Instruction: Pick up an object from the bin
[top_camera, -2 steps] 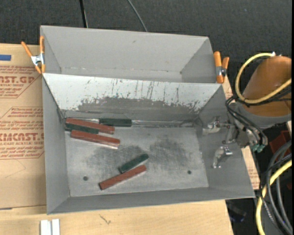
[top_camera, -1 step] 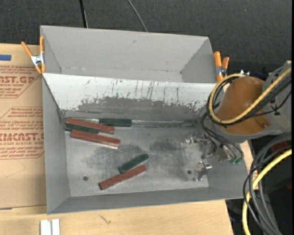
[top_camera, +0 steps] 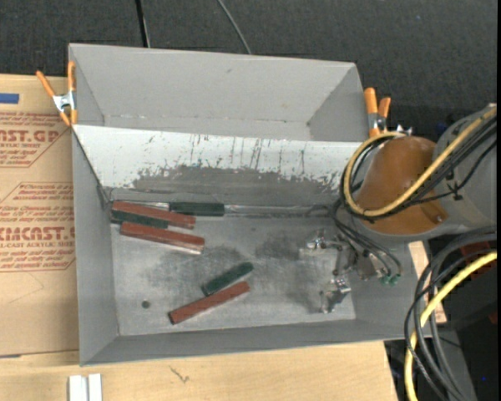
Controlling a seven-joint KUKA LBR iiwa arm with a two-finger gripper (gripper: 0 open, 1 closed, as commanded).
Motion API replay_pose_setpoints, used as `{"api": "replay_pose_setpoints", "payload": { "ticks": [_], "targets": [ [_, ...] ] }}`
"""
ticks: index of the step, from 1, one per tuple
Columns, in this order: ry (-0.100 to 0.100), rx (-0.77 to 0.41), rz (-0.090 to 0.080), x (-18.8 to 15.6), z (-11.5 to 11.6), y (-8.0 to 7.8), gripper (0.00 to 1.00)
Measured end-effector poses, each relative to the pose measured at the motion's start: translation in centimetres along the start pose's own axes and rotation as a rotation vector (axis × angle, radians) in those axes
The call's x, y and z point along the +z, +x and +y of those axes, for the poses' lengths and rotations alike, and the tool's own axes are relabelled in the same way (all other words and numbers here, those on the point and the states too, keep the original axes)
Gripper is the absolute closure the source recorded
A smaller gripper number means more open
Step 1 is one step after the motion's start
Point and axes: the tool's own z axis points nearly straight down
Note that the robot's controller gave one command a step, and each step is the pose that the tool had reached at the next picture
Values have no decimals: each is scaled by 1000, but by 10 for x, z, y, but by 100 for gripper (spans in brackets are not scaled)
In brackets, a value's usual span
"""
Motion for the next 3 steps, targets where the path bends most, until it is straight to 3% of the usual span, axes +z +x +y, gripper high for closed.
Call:
{"api": "replay_pose_setpoints", "payload": {
  "ticks": [1,2,3],
  "targets": [
    [3,81,-6,4,14,-14,0],
    [4,-68,-6,0,39,-37,0],
    [3,31,-7,2,58,-49,0]
  ]
}}
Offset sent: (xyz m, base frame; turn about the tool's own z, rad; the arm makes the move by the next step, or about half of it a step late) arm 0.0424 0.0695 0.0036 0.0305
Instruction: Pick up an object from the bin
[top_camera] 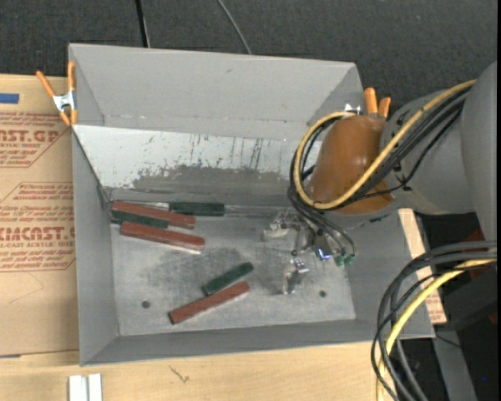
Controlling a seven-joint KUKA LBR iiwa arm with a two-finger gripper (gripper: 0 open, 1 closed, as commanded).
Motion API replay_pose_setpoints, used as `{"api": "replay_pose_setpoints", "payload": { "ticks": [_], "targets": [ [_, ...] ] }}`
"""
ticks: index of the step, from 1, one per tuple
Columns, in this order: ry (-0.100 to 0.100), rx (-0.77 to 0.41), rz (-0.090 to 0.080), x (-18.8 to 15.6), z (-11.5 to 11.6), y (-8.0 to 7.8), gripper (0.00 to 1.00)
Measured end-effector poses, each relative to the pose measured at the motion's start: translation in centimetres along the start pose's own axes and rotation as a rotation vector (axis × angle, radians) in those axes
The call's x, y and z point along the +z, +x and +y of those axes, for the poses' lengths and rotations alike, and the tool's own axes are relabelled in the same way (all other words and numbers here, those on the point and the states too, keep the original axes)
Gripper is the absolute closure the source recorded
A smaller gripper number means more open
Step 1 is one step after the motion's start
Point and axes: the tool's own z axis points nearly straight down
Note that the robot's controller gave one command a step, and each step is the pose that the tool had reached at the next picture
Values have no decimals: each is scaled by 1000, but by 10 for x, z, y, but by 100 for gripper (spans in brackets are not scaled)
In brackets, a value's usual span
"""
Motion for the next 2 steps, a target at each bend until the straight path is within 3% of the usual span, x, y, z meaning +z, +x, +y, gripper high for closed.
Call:
{"api": "replay_pose_setpoints", "payload": {
  "ticks": [1,2],
  "targets": [
    [3,-131,-7,14,67,-17,100],
    [3,-131,-8,14,67,-17,100]
  ]
}}
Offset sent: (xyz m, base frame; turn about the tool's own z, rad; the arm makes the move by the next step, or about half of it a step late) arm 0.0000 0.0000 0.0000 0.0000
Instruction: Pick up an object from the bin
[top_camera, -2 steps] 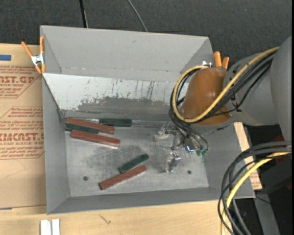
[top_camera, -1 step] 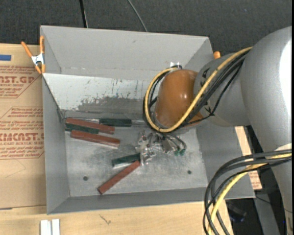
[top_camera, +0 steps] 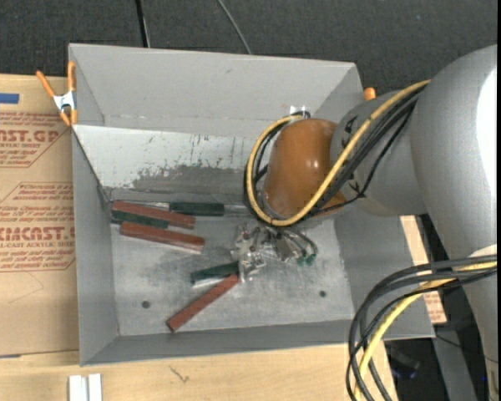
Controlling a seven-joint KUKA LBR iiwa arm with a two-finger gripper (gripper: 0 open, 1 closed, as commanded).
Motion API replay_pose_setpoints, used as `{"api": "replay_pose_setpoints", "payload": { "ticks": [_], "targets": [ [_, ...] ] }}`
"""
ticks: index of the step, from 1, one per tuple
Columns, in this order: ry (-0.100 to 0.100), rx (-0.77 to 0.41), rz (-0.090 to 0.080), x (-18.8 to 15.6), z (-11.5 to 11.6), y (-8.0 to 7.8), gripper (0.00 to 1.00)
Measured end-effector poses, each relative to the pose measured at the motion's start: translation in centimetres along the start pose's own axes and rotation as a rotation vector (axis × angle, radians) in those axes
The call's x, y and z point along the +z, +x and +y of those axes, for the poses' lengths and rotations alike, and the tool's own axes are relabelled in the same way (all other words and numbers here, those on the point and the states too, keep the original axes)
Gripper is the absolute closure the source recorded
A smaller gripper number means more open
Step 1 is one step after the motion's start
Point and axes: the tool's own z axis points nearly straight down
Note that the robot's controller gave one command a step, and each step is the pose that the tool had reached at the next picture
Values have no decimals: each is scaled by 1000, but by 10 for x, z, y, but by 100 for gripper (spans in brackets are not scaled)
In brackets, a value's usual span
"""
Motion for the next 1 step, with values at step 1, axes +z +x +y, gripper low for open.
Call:
{"api": "replay_pose_setpoints", "payload": {
  "ticks": [1],
  "targets": [
    [-2,-53,3,-157,-3,20,100]
  ]
}}
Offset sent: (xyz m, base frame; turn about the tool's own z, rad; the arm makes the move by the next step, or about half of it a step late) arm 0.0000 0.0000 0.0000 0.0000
